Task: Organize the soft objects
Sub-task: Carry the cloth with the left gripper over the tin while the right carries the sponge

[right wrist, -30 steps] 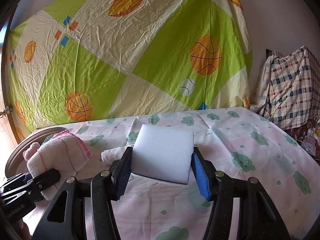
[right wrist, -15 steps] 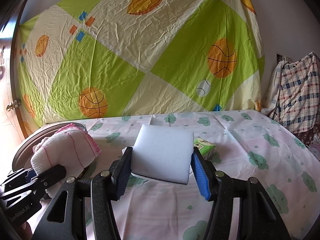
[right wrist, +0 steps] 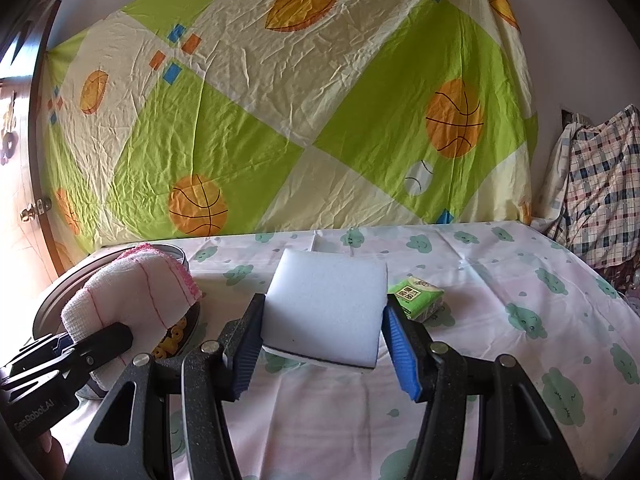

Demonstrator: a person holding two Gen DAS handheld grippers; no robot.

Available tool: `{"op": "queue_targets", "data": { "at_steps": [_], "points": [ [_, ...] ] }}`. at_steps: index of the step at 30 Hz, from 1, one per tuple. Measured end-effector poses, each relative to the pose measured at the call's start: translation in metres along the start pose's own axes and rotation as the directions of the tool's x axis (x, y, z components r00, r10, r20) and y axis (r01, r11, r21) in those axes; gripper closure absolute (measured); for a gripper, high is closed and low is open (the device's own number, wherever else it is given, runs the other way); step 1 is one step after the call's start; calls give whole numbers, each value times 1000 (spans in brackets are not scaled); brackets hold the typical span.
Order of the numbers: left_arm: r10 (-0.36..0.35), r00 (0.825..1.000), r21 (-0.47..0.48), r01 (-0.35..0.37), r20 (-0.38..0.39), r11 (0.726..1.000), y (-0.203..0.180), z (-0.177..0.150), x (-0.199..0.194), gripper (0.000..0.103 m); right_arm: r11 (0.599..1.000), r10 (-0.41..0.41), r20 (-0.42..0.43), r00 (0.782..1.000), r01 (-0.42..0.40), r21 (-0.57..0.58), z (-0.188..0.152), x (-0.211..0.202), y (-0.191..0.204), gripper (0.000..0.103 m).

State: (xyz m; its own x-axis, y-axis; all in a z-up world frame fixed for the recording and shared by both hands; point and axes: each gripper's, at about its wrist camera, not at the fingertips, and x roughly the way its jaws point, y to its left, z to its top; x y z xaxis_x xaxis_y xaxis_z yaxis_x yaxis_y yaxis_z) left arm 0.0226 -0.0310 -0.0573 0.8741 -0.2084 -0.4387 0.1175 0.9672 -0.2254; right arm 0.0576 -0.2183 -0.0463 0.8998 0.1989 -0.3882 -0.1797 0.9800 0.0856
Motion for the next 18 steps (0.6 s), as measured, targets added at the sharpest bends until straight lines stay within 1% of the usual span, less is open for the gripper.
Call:
{"op": "queue_targets", "data": {
  "at_steps": [6, 11, 15, 18],
  "points": [
    [32, 999, 45, -34, 37, 998, -8, -2, -9, 76, 1000, 26, 9, 1000, -26, 2, -1, -2, 4, 44],
    [51, 997, 66, -55, 52, 996, -6, -3, -16, 76, 998, 59, 10, 998, -59, 11, -2, -3, 8, 44],
    [64, 997, 61, -67, 52, 996, 1, -3, -21, 76, 995, 101, -9, 995, -100, 9, -2, 1, 15, 44],
    [71, 996, 52, -73, 54, 996, 8, -2, -26, 76, 994, 113, -9, 994, -113, -6, -1, 3, 24, 44]
  ]
}}
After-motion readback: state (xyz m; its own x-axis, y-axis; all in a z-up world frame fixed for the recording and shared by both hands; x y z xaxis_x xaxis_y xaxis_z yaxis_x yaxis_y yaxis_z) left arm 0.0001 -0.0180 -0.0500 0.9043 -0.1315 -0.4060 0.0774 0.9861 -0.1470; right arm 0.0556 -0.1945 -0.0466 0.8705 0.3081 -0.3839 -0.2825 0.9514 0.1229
